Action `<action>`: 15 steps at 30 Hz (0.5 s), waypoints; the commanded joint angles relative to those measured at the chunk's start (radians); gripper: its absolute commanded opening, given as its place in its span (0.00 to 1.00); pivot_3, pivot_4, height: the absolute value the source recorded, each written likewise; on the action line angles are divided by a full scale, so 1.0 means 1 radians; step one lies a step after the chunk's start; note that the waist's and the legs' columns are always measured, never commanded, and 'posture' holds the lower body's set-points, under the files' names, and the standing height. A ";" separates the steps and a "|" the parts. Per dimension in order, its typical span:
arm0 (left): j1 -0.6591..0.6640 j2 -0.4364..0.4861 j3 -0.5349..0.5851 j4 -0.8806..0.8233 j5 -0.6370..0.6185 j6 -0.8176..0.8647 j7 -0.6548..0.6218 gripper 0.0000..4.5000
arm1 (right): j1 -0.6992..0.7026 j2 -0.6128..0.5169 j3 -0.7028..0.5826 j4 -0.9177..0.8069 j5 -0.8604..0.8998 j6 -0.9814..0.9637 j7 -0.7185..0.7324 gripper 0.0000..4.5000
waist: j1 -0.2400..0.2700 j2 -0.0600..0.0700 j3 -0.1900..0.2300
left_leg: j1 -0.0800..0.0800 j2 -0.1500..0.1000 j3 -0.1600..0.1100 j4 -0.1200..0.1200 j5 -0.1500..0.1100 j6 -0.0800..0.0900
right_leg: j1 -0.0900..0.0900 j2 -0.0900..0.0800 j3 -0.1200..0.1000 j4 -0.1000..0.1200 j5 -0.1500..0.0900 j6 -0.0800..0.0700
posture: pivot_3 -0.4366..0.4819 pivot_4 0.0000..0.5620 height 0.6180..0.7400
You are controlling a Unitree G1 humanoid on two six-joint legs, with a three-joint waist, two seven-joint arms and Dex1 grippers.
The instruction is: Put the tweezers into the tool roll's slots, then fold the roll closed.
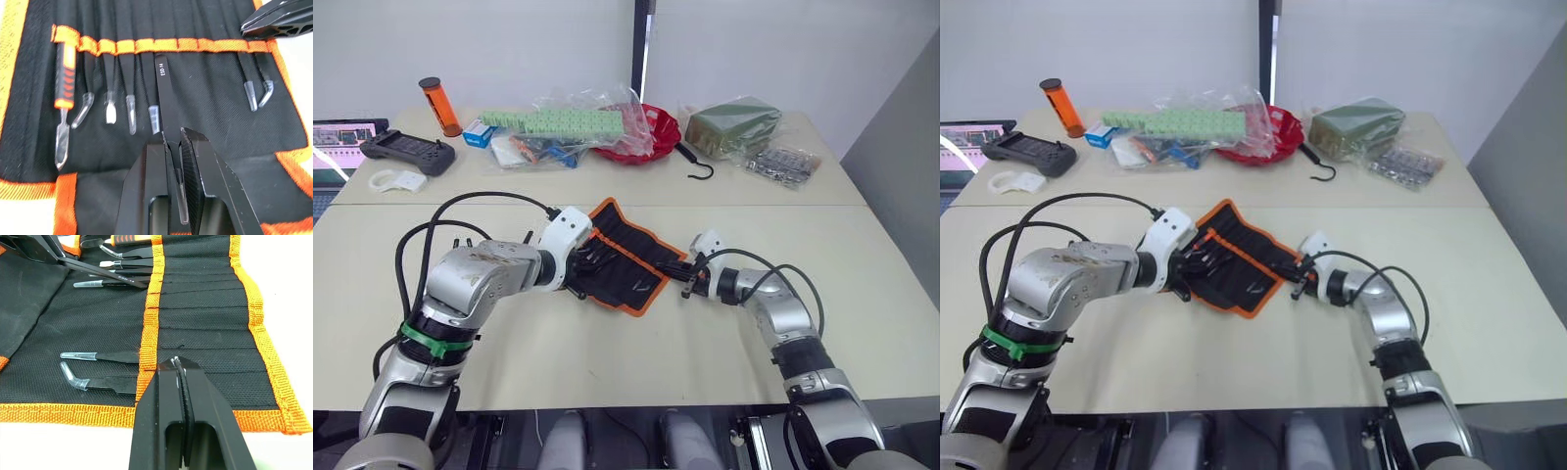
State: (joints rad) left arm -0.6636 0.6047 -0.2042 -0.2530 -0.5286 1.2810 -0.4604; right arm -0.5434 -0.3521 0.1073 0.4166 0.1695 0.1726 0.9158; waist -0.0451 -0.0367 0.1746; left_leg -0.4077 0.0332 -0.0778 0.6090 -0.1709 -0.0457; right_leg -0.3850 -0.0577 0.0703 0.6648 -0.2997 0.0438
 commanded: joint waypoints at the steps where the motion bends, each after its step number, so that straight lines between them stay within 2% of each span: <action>1: -0.010 -0.008 0.000 -0.020 0.015 0.007 -0.003 0.00 | 0.020 -0.002 0.013 0.010 -0.018 0.024 -0.013 0.00 | 0.000 0.000 0.000 | 0.000 0.000 0.000 0.000 0.000 0.000 | 0.000 0.000 0.000 0.000 0.000 0.000 | 0.48 0.27 1.00; 8: -0.046 -0.086 -0.004 0.075 0.088 -0.070 0.032 0.00 | 0.026 -0.002 0.016 0.005 -0.018 0.027 -0.013 0.00 | 0.002 0.000 0.000 | 0.000 0.000 0.000 0.001 0.000 0.000 | 0.000 0.000 0.000 0.000 0.000 0.000 | 0.48 0.27 1.00; 15: -0.059 -0.163 -0.066 0.161 0.178 -0.205 0.013 0.00 | 0.036 0.003 0.034 -0.002 -0.025 0.044 -0.013 0.00 | 0.002 0.000 0.000 | 0.000 0.000 0.000 0.001 0.000 0.000 | 0.000 0.000 0.000 0.000 0.000 0.000 | 0.48 0.27 1.00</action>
State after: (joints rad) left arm -0.6983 0.4487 -0.2578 -0.0869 -0.3747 1.1286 -0.4392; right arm -0.5343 -0.3514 0.1122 0.4017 0.1695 0.1818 0.9090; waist -0.0428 -0.0366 0.1745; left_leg -0.4081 0.0328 -0.0778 0.6098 -0.1708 -0.0457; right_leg -0.3847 -0.0578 0.0704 0.6648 -0.2996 0.0439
